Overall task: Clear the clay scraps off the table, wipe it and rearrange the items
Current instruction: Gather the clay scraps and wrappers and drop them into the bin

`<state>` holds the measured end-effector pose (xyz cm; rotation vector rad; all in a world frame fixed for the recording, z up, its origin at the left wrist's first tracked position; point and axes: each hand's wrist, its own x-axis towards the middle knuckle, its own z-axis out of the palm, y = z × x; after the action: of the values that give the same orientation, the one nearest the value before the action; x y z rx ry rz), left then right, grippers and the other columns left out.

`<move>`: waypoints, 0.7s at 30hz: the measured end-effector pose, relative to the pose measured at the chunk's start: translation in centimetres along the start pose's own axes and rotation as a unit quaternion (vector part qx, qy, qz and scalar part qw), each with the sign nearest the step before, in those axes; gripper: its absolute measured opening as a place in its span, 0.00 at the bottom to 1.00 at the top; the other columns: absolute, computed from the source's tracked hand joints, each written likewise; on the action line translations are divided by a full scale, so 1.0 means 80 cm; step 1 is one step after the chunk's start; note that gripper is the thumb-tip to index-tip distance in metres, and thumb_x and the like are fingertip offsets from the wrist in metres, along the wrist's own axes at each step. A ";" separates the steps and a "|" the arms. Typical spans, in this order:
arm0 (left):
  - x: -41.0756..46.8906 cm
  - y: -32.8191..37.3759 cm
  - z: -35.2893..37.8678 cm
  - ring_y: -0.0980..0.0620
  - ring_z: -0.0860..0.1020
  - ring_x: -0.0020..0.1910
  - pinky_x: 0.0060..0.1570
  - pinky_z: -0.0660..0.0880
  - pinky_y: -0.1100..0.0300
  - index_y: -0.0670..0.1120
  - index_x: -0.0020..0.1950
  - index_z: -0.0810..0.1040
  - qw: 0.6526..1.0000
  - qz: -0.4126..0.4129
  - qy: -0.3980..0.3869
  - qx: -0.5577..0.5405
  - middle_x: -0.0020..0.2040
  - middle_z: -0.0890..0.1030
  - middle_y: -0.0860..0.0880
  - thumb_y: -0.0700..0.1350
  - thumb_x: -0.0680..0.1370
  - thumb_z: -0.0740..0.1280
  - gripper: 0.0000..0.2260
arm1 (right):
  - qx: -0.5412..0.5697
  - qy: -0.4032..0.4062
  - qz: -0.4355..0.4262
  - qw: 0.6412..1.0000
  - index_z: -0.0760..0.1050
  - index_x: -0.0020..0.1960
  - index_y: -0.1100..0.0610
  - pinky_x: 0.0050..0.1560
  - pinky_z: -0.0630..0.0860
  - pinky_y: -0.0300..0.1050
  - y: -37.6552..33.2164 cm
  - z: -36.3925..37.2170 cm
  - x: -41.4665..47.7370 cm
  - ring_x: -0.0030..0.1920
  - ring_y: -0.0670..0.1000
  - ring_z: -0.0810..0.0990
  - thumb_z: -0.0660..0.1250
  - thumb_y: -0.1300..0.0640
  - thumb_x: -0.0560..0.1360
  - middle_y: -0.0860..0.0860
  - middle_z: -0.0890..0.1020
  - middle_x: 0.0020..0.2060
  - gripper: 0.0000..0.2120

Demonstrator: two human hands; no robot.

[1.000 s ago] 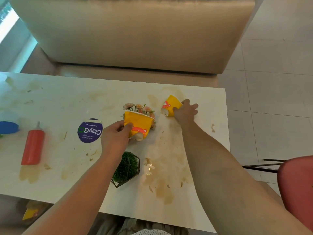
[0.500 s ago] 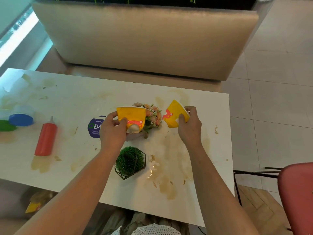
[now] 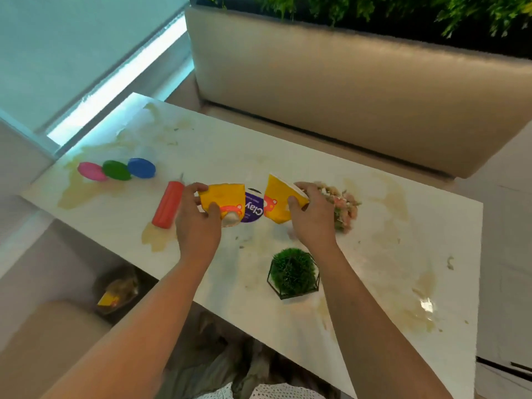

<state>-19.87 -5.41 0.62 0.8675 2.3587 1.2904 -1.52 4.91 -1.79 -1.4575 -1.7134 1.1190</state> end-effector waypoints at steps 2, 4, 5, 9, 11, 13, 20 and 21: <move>0.023 -0.017 -0.032 0.62 0.79 0.44 0.39 0.72 0.72 0.56 0.62 0.71 1.000 -0.004 0.024 0.015 0.58 0.78 0.52 0.40 0.81 0.66 0.15 | -0.009 -0.032 -0.017 0.999 0.74 0.68 0.52 0.42 0.69 0.41 -0.023 0.038 0.008 0.46 0.50 0.77 0.64 0.56 0.83 0.50 0.79 0.53 0.14; 0.048 -0.037 -0.068 0.54 0.80 0.48 0.45 0.76 0.63 0.56 0.63 0.72 0.998 -0.019 0.052 0.022 0.58 0.78 0.53 0.42 0.80 0.68 0.15 | -0.015 -0.059 -0.032 0.998 0.75 0.69 0.52 0.39 0.67 0.38 -0.049 0.083 0.014 0.47 0.50 0.77 0.63 0.58 0.82 0.49 0.79 0.53 0.15; 0.063 -0.049 -0.086 0.52 0.81 0.47 0.45 0.77 0.60 0.56 0.63 0.73 0.997 -0.024 0.065 0.022 0.56 0.77 0.53 0.42 0.80 0.68 0.15 | -0.015 -0.071 -0.035 0.997 0.75 0.69 0.53 0.40 0.68 0.38 -0.063 0.106 0.015 0.47 0.51 0.77 0.62 0.59 0.82 0.50 0.79 0.53 0.16; 0.122 -0.105 -0.157 0.54 0.81 0.41 0.42 0.73 0.65 0.55 0.64 0.74 0.994 -0.033 0.095 0.029 0.56 0.78 0.54 0.45 0.79 0.70 0.15 | -0.027 -0.112 -0.052 0.992 0.77 0.67 0.52 0.49 0.72 0.42 -0.109 0.209 0.018 0.51 0.54 0.79 0.65 0.60 0.79 0.52 0.79 0.56 0.17; 0.154 -0.135 -0.188 0.55 0.82 0.41 0.45 0.77 0.58 0.56 0.64 0.73 0.994 -0.036 0.097 0.018 0.57 0.78 0.54 0.47 0.79 0.72 0.16 | -0.046 -0.121 -0.058 0.990 0.77 0.67 0.52 0.49 0.71 0.42 -0.126 0.261 0.021 0.51 0.54 0.78 0.65 0.59 0.79 0.53 0.76 0.55 0.17; 0.187 -0.167 -0.218 0.58 0.81 0.41 0.44 0.77 0.57 0.57 0.65 0.73 0.995 -0.038 0.096 0.016 0.56 0.78 0.54 0.48 0.79 0.72 0.16 | -0.057 -0.128 -0.057 0.989 0.77 0.68 0.52 0.50 0.69 0.40 -0.144 0.311 0.024 0.51 0.54 0.77 0.64 0.60 0.79 0.52 0.72 0.54 0.18; 0.286 -0.254 -0.317 0.50 0.81 0.49 0.38 0.71 0.69 0.55 0.69 0.72 0.996 -0.039 0.073 0.030 0.62 0.77 0.52 0.50 0.79 0.73 0.20 | -0.078 -0.132 -0.017 0.988 0.75 0.71 0.53 0.57 0.72 0.43 -0.200 0.461 0.029 0.57 0.53 0.76 0.62 0.61 0.80 0.54 0.73 0.56 0.20; 0.296 -0.264 -0.331 0.50 0.81 0.50 0.38 0.70 0.69 0.56 0.69 0.72 0.996 -0.044 0.072 0.032 0.63 0.77 0.52 0.50 0.79 0.73 0.20 | -0.083 -0.137 -0.022 0.987 0.75 0.71 0.52 0.57 0.72 0.44 -0.208 0.481 0.027 0.57 0.53 0.76 0.62 0.61 0.80 0.54 0.74 0.56 0.20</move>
<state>-59.68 -16.03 -2.36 0.7024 2.5327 1.2882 -42.92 -1.54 -4.42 -1.4076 -2.0607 1.2230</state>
